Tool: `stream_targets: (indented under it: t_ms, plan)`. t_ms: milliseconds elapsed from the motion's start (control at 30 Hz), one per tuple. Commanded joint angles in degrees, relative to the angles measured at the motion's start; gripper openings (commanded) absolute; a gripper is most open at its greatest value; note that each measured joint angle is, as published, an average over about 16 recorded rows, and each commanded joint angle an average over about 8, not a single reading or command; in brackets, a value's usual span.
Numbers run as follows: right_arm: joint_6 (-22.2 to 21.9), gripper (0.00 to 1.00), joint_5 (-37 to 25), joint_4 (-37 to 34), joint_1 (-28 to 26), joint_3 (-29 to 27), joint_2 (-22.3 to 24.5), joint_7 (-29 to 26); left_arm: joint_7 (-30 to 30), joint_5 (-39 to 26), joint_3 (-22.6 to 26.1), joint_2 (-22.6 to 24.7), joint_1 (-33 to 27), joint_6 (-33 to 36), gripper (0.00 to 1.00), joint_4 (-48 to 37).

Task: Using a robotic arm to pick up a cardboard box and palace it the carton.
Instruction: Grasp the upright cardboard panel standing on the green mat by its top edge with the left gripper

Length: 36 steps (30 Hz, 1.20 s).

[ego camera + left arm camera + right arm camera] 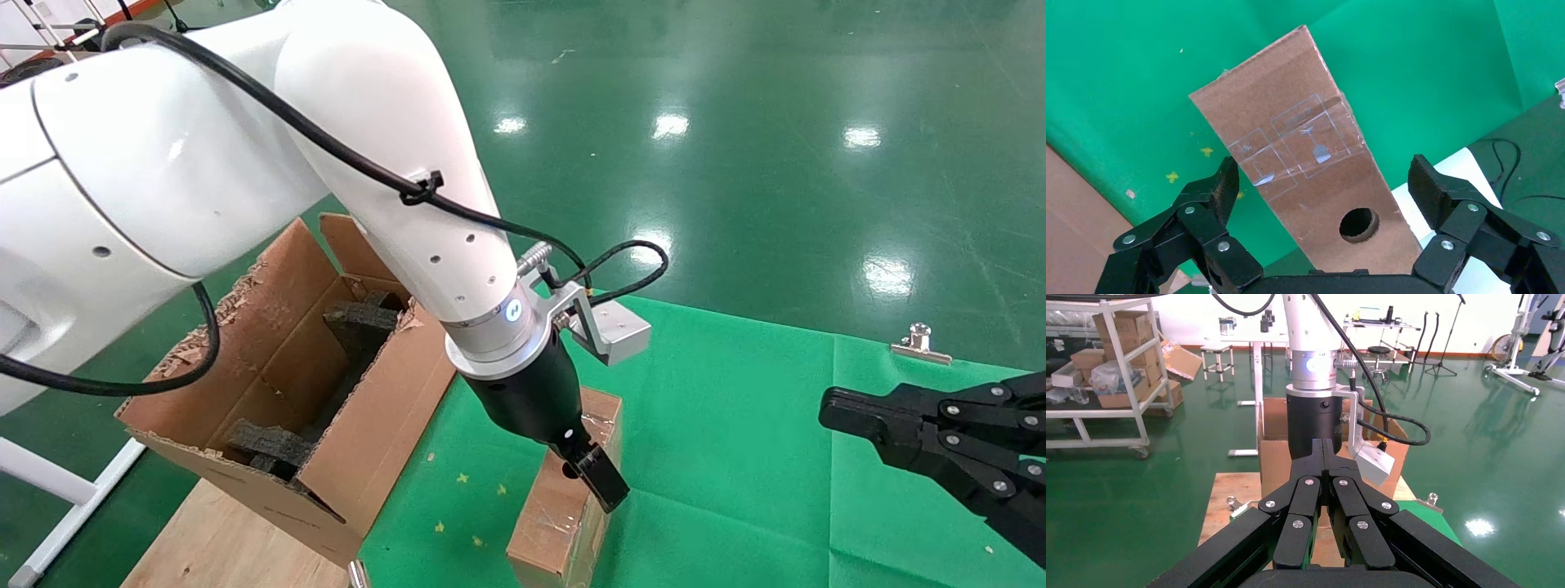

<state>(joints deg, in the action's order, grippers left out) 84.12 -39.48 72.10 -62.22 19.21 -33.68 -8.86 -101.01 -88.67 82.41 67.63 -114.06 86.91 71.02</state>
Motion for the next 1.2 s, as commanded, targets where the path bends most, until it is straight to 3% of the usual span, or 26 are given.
stream_targets:
  t_ms: [33,100,167,1200]
  plan:
    - [0.0,1.00,0.0,0.0,0.0,0.0,0.0,0.0,0.0,0.0,0.0,0.1,0.0,0.0,0.38,-0.1]
    - [0.0,1.00,0.0,0.0,0.0,0.0,0.0,0.0,0.0,0.0,0.0,0.0,0.0,0.0,0.13,0.0]
    - [0.0,1.00,0.0,0.0,0.0,0.0,0.0,0.0,0.0,0.0,0.0,0.0,0.0,0.0,0.01,0.0]
    - [0.0,1.00,0.0,0.0,0.0,0.0,0.0,0.0,0.8,0.1,-0.7,-1.2,-0.6,-0.1,0.00,0.5]
